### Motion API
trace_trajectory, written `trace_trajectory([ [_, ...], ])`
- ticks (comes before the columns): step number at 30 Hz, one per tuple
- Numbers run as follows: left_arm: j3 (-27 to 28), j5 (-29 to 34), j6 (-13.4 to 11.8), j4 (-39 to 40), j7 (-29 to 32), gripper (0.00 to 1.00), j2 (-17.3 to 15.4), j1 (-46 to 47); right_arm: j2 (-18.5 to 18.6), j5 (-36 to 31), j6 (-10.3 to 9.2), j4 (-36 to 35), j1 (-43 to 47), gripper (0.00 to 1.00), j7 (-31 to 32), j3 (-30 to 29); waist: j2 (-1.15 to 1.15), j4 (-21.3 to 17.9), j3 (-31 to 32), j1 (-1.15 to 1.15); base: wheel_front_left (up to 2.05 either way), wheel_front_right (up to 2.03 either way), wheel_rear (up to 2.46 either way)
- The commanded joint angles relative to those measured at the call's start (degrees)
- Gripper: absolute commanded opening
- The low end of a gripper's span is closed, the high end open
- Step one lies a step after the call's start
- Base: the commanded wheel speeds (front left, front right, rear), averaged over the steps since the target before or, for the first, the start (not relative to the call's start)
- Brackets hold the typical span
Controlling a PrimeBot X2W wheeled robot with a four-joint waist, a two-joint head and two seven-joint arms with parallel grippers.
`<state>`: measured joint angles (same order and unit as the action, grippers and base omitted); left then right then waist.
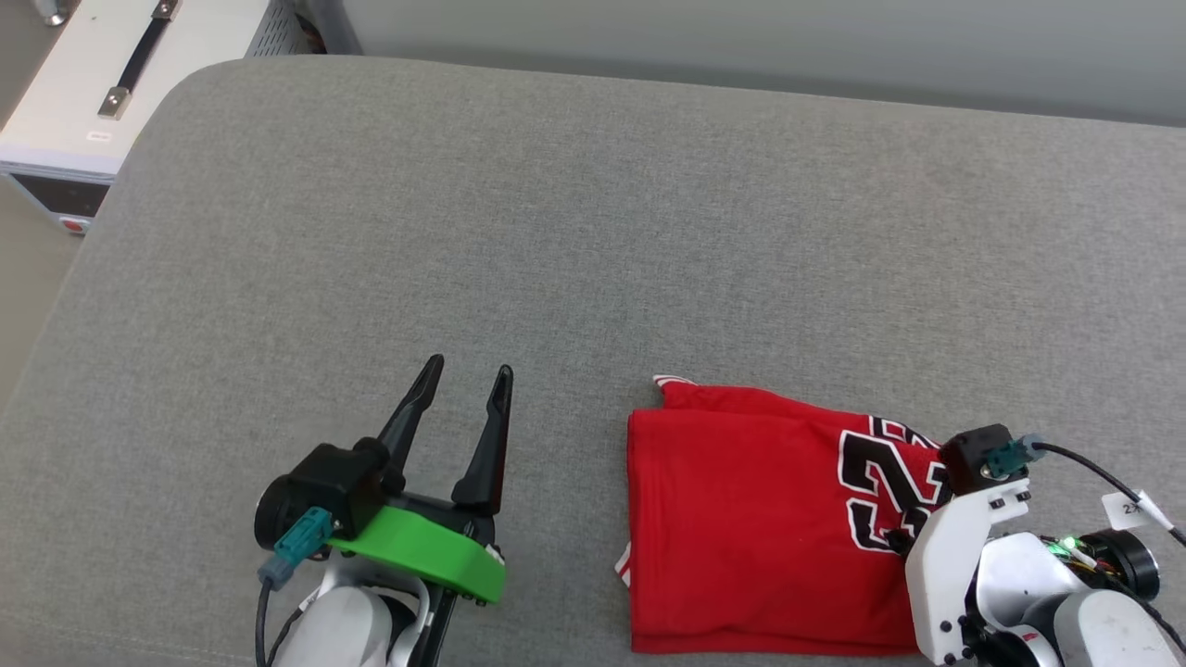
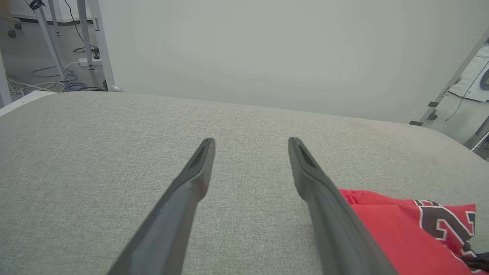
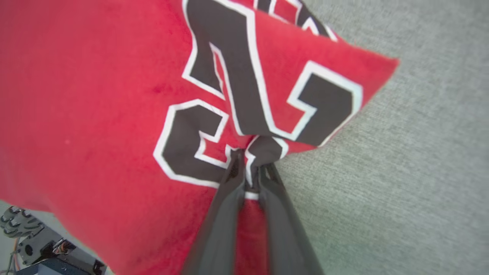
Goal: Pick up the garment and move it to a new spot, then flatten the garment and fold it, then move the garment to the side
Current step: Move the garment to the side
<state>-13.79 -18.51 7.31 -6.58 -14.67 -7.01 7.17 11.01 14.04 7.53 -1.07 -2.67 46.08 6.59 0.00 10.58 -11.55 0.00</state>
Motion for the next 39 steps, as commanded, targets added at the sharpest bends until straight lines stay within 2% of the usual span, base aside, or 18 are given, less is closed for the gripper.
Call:
trace_trajectory([
  [1, 0.19, 0.25, 0.18, 0.28, -0.33, 1.0, 0.09, 0.36, 1.37, -1.07, -0.04, 0.44, -0.68, 0.0, -0.71, 1.1, 0.0, -1.6, 1.36, 0.0, 0.0, 0.0, 0.0],
  [10, -1.17, 1.01, 0.18, 2.84, -0.33, 1.0, -0.2, -0.21, 14.3, -3.26, -0.04, -5.21, -3.34, 0.0, -1.02, 5.96, 0.0, -9.07, 1.21, 0.0, 0.0, 0.0, 0.0],
  [15, -2.74, 1.68, 0.18, 3.67, -0.33, 1.0, -0.93, 0.79, 22.98, -3.83, -0.04, -6.21, -4.93, 0.0, -1.19, 5.65, 0.0, -13.57, -1.9, 0.0, 0.0, 0.0, 0.0],
  [21, -6.09, 1.9, 0.18, 4.59, -0.33, 1.0, -1.78, 2.69, 30.44, -4.06, -0.04, -4.34, -6.06, 0.0, -5.14, 2.68, 0.0, -17.61, -7.33, 0.0, 0.0, 0.0, 0.0],
  [28, -9.16, 3.01, 0.18, 7.12, -0.33, 1.0, -3.94, 7.3, 34.79, -5.08, -0.04, 2.38, -10.23, 0.0, -14.17, -2.42, 0.0, -21.34, -15.61, 0.0, 0.0, 0.0, 0.0],
  [31, -11.25, 5.0, 0.18, 9.18, -0.33, 1.0, -6.63, 11.91, 37.12, -6.63, -0.04, 9.61, -15.42, 0.0, -21.42, -3.8, 0.0, -23.01, -20.86, 0.0, 0.0, 0.0, 0.0],
  [39, -12.16, 6.08, 0.18, 11.88, -0.33, 1.0, -9.86, 16.26, 36.74, -10.05, -0.04, 21.45, -24.65, 0.0, -29.12, -5.88, 0.0, -24.07, -24.77, 0.0, 0.0, 0.0, 0.0],
])
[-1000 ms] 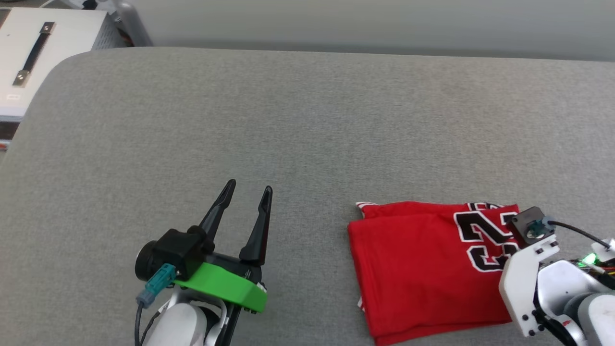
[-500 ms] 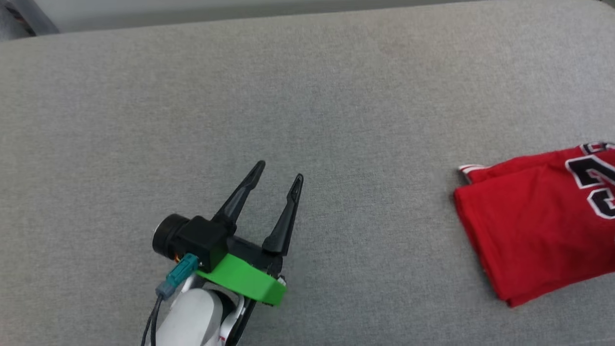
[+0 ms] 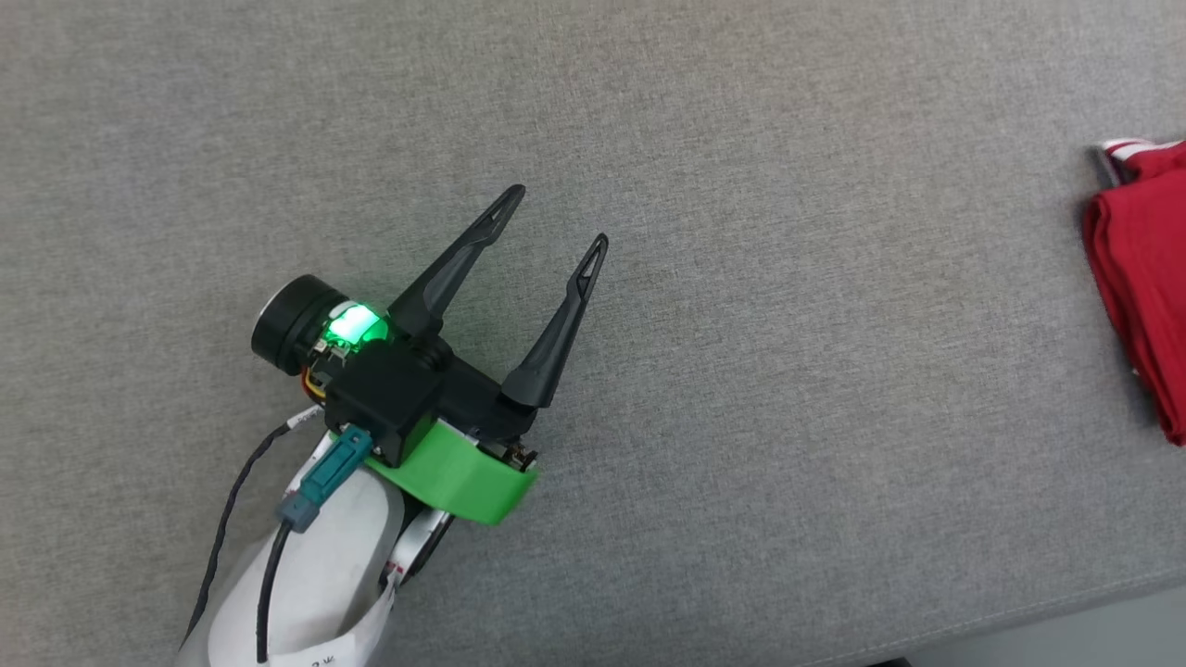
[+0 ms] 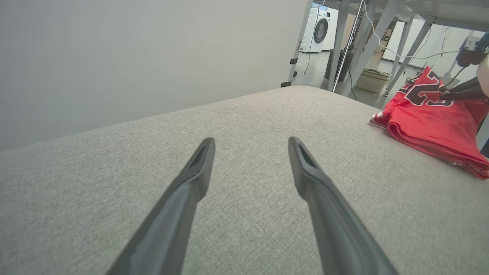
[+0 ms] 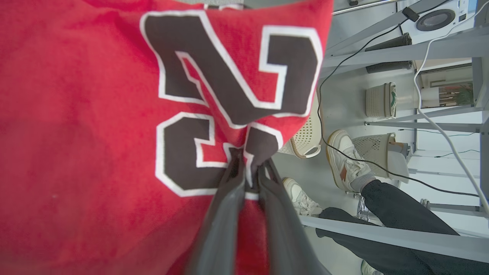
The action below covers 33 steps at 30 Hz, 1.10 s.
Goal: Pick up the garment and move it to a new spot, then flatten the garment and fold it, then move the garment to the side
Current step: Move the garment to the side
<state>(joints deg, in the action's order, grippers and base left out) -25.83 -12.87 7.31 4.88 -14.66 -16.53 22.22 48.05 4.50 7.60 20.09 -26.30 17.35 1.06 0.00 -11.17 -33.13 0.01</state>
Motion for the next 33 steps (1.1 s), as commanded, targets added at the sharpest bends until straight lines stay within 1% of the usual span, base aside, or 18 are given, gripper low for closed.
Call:
trace_trajectory([
  [1, -0.15, 0.46, 0.18, 0.75, -0.34, 1.0, -0.5, 1.49, -0.62, -0.83, -0.11, 1.41, -1.86, 0.0, -0.94, -0.87, 0.0, -2.28, -3.42, -0.01, 0.0, 0.0, 0.0],
  [6, -0.13, 0.49, 0.18, 2.16, -0.34, 1.0, -0.7, 2.35, -1.75, -3.09, -0.11, 6.82, -5.51, 0.0, -3.39, -3.67, 0.0, -1.77, -4.35, -0.01, 0.0, 0.0, 0.0],
  [11, -0.14, 0.45, 0.18, 2.65, -0.34, 1.0, -0.24, 2.42, -3.4, -4.75, -0.11, 10.68, -7.62, 0.0, -5.46, -4.77, 0.0, -1.05, -4.55, -0.01, 0.0, 0.0, 0.0],
  [12, -0.15, 0.41, 0.18, 2.6, -0.34, 1.0, -0.09, 2.36, -3.81, -5.19, -0.11, 11.37, -7.95, 0.36, -5.79, -4.98, 0.0, -0.88, -4.39, -0.01, 0.0, 0.0, 0.0],
  [13, -0.15, 0.38, 0.18, 2.47, -0.34, 1.0, 0.07, 2.3, -4.05, -5.7, -0.11, 11.92, -8.15, 1.0, -6.34, -5.18, 0.0, -0.68, -4.13, -0.01, 0.0, 0.0, 0.0],
  [16, 0.2, 0.21, 0.18, 2.0, -0.34, 1.0, 0.71, 2.11, -4.8, -6.43, -0.11, 13.38, -8.57, 1.0, -7.94, -6.21, 0.0, -0.06, -2.85, -0.01, 0.0, 0.0, 0.0],
  [17, 0.95, -0.12, 0.18, 1.44, -0.34, 1.0, 1.61, 1.67, -5.11, -7.19, -0.11, 13.92, -9.12, 1.0, -9.67, -6.22, 0.0, 0.53, -0.81, -0.01, 0.0, 0.0, 0.0],
  [22, 2.48, -1.26, 0.18, -0.46, -0.34, 1.0, 3.31, -0.26, -5.14, -7.36, -0.11, 11.87, -9.6, 1.0, -11.66, -4.24, 0.0, 1.63, 4.66, -0.01, 0.0, 0.0, 0.0],
  [23, 3.65, -1.77, 0.18, -1.4, -0.34, 1.0, 4.09, -1.55, -5.44, -6.88, -0.11, 10.15, -9.59, 1.0, -12.17, -3.14, 0.0, 2.17, 7.18, -0.01, 0.0, 0.0, 0.0],
  [29, 8.11, -3.3, 0.17, -4.6, -0.34, 1.0, 6.48, -6.26, -8.09, -3.21, -0.11, 3.56, -7.89, 1.0, -13.87, -1.42, 0.0, 4.5, 14.96, -0.01, 0.0, 0.0, 0.0],
  [33, 10.82, -4.67, 0.17, -6.73, -0.34, 1.0, 7.89, -9.55, -12.72, 0.48, -0.11, -2.56, -4.27, 1.0, -14.52, -2.33, 0.0, 6.13, 19.35, -0.01, 0.0, 0.0, 0.0],
])
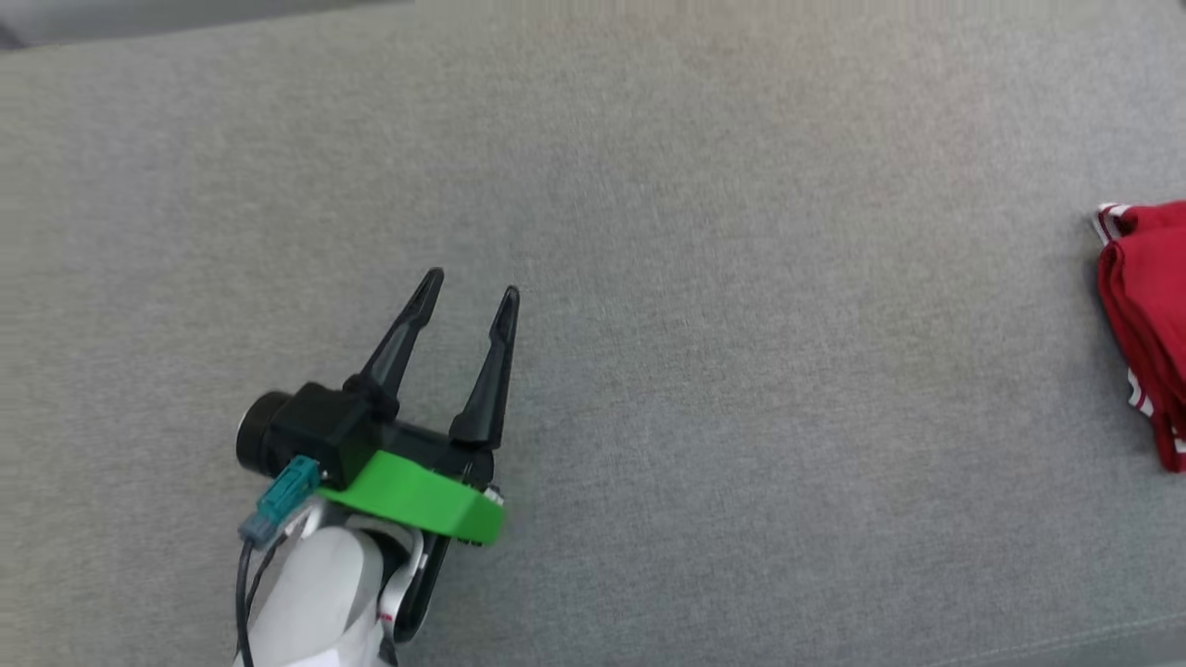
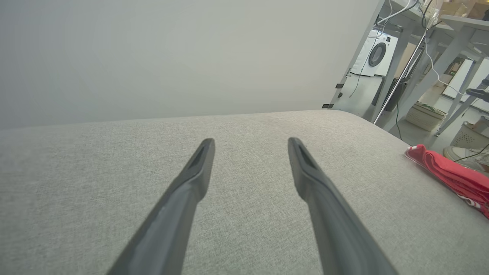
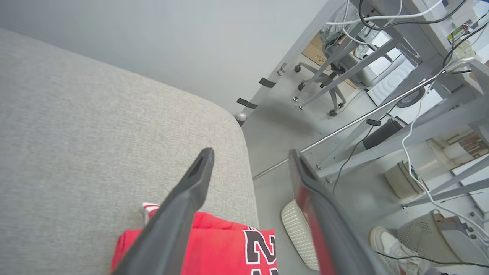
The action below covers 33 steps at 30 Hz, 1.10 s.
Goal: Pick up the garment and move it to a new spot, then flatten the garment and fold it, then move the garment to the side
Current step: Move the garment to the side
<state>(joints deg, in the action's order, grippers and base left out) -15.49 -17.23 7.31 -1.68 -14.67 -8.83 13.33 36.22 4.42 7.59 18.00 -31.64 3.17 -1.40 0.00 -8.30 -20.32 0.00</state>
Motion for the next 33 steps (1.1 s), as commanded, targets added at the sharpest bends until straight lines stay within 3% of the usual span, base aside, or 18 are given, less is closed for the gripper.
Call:
trace_trajectory([
  [1, 0.94, -0.38, 0.17, -0.69, -0.33, 1.0, 0.37, -1.42, -2.16, 1.49, -0.1, -2.32, 2.35, 1.0, -0.48, -0.23, 0.0, 3.82, 7.67, 0.0, 0.0, 0.0, 0.0],
  [9, 4.08, -0.83, 0.17, -3.43, -0.33, 1.0, 2.02, -5.92, -12.01, 7.57, -0.1, -14.97, 13.37, 1.0, -3.02, -0.48, 0.0, 7.62, 13.27, 0.0, 0.0, 0.0, 0.0],
  [17, 7.21, 2.51, 0.13, -4.77, -0.33, 1.0, 3.42, -9.57, -22.05, 10.25, -0.1, -20.71, 24.13, 1.0, -9.74, -0.39, 0.0, 10.59, 16.04, 0.0, 0.0, 0.0, 0.0],
  [27, 9.24, 4.08, 0.16, -5.35, -0.33, 1.0, 5.15, -12.02, -29.23, 7.39, -0.1, -19.18, 31.46, 1.0, -16.52, 0.98, 0.0, 12.07, 16.68, 0.0, 0.0, 0.0, 0.0],
  [33, 9.19, 4.55, 0.17, -5.32, -0.33, 1.0, 5.41, -12.22, -30.74, 5.19, -0.1, -16.55, 31.3, 1.0, -17.74, 1.84, 0.0, 11.98, 16.34, 0.0, 0.0, 0.0, 0.0],
])
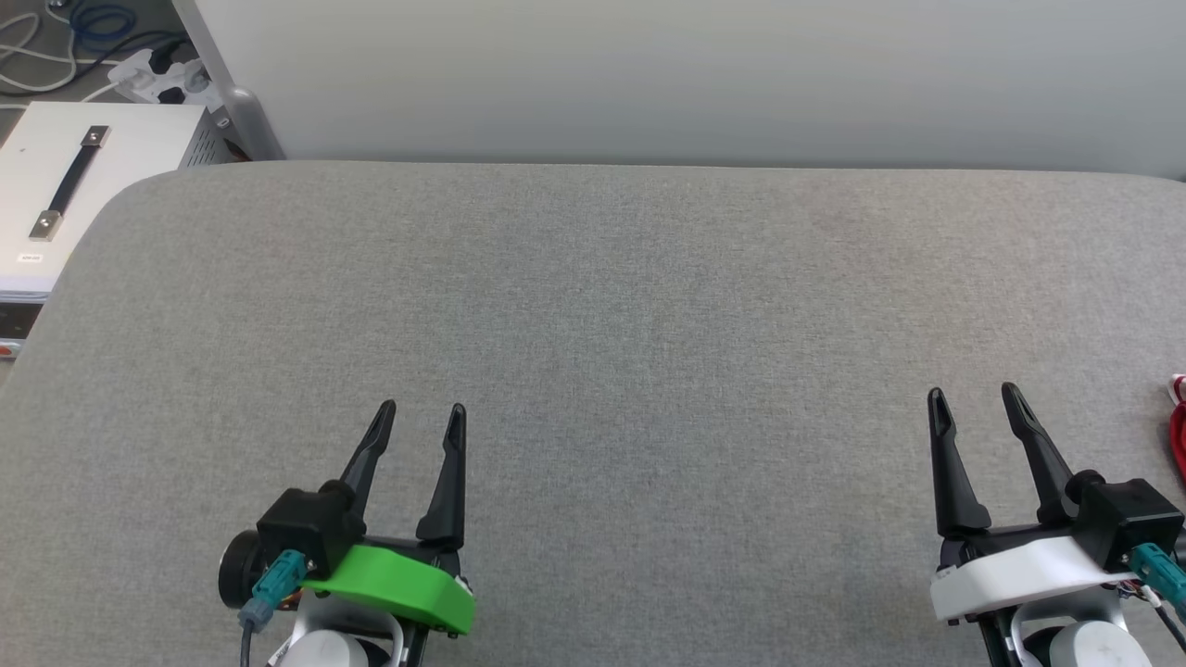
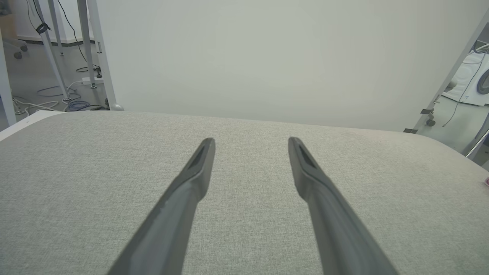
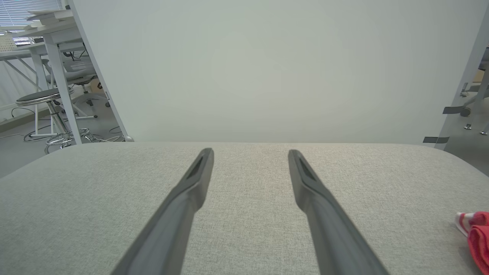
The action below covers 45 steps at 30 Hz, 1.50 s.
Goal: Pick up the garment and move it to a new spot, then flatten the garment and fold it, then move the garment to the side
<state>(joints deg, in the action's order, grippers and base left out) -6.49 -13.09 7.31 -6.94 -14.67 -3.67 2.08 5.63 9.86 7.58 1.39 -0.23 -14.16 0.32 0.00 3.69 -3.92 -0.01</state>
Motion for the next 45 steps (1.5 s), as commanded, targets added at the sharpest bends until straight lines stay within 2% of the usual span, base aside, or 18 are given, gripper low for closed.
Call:
trace_trajectory([
  [1, 0.18, 0.43, 0.17, -0.15, -0.33, 1.0, 0.29, -0.9, -0.29, -0.44, -0.09, 0.4, -0.31, 1.0, -0.51, 0.17, 0.0, 0.0, -0.12, 0.01, 0.0, 0.0, 0.0],
  [27, -0.11, -0.39, 0.17, -0.41, -0.33, 1.0, 0.68, -0.55, -0.72, -1.33, -0.09, 2.05, -1.49, 1.0, -0.84, 1.11, 0.0, -0.17, 0.55, 0.01, 0.0, 0.0, 0.0],
  [28, -0.29, -0.26, 0.0, -0.2, 0.0, 0.0, 0.3, 0.0, -0.9, -1.1, 0.0, 1.98, -1.09, 0.0, -0.33, 1.03, 0.0, -0.17, 0.56, 0.01, 0.0, 0.0, 0.0],
  [45, 0.28, 1.02, -0.75, 0.6, 1.59, 0.0, 0.27, -0.18, -1.18, -1.97, -0.01, 1.63, -0.93, 0.0, 1.26, 0.89, 0.0, -0.54, 0.94, 0.01, 0.0, 0.0, 0.0],
])
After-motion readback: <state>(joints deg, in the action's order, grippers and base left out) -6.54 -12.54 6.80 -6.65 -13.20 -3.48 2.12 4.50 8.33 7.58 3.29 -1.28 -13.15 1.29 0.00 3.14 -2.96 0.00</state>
